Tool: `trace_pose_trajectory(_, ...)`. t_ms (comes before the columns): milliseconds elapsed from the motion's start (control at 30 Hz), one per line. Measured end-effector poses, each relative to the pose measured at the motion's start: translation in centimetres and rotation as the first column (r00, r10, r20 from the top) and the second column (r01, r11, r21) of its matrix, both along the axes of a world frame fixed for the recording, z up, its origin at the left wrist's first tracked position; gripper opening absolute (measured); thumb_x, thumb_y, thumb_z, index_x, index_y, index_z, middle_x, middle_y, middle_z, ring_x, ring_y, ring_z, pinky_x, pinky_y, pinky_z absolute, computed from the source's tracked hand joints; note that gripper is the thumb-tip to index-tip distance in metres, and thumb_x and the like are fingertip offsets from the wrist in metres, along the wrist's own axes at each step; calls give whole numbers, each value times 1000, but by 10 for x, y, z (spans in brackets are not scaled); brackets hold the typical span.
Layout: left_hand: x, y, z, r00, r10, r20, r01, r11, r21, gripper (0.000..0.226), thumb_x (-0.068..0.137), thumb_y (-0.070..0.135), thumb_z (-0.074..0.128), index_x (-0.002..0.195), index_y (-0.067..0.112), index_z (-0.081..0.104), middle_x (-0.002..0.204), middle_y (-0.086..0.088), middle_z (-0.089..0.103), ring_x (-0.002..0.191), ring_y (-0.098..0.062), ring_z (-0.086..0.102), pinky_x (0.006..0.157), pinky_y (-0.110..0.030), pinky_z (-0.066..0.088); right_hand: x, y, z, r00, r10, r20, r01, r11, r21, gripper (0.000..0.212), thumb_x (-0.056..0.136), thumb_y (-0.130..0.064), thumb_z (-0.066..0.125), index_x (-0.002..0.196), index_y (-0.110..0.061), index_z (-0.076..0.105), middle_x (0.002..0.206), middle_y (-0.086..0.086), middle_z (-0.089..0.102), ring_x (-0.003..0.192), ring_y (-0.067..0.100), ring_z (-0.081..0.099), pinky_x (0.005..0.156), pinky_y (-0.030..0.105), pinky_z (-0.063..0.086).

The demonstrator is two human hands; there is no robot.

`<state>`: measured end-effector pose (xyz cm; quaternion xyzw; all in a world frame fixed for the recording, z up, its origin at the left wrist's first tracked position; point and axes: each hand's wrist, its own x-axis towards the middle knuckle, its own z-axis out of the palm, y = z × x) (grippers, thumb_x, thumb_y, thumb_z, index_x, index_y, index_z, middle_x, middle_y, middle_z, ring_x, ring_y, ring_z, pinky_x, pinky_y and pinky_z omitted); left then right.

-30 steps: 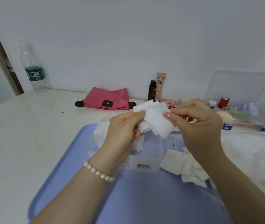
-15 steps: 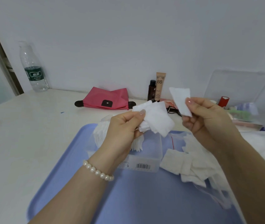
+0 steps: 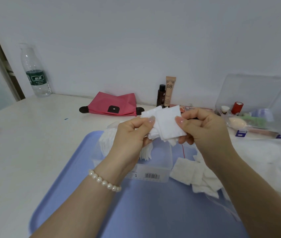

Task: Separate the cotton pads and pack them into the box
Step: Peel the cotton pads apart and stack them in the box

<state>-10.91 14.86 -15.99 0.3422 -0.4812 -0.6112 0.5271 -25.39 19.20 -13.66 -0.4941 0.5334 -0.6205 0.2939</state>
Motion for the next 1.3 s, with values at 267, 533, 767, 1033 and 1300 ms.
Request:
trace_pose_trajectory(267, -1, 0, 2, 998, -24, -61, 27, 999, 45, 22, 90, 11, 56, 75, 2, 69, 82, -12, 70, 78, -19, 66, 75, -30, 57, 4, -1, -5, 987, -46, -152, 38, 998, -60, 8, 82, -7, 67, 77, -3, 62, 52, 16, 55, 39, 13, 53, 43, 13, 43)
trace_pose_trajectory(533, 1, 0, 0, 998, -53, 39, 53, 999, 1, 12, 79, 11, 67, 71, 3, 69, 81, -10, 71, 74, -19, 65, 77, -35, 54, 4, -3, -8, 960, -135, -247, 120, 990, -76, 18, 72, -11, 77, 73, -18, 60, 63, -1, 57, 56, 13, 51, 59, 31, 51)
trace_pose_trajectory(767, 4, 3, 4, 997, -43, 58, 47, 996, -72, 14, 76, 8, 68, 65, 14, 75, 111, -17, 65, 87, -23, 66, 86, -41, 54, 2, 0, -3, 961, -89, -261, 69, 994, -88, 22, 68, -7, 79, 81, -18, 65, 73, 10, 61, 61, 13, 47, 58, 27, 49)
trace_pose_trajectory(1033, 3, 2, 4, 990, -137, -26, 136, 990, -40, 15, 82, 3, 59, 74, 4, 72, 86, -7, 70, 77, -15, 68, 70, -23, 57, 1, -4, -14, 916, -245, -319, 128, 930, -346, 15, 67, -10, 81, 76, -14, 70, 72, 1, 66, 62, 8, 57, 57, 21, 49)
trace_pose_trajectory(1300, 4, 5, 12, 956, -218, -194, 248, 958, 142, 20, 92, 5, 49, 85, -5, 65, 78, -11, 72, 69, -16, 70, 69, -29, 59, -2, -8, -26, 554, -642, -531, 8, 642, -767, 16, 74, 2, 72, 59, 3, 66, 70, 14, 62, 71, 19, 49, 62, 32, 43)
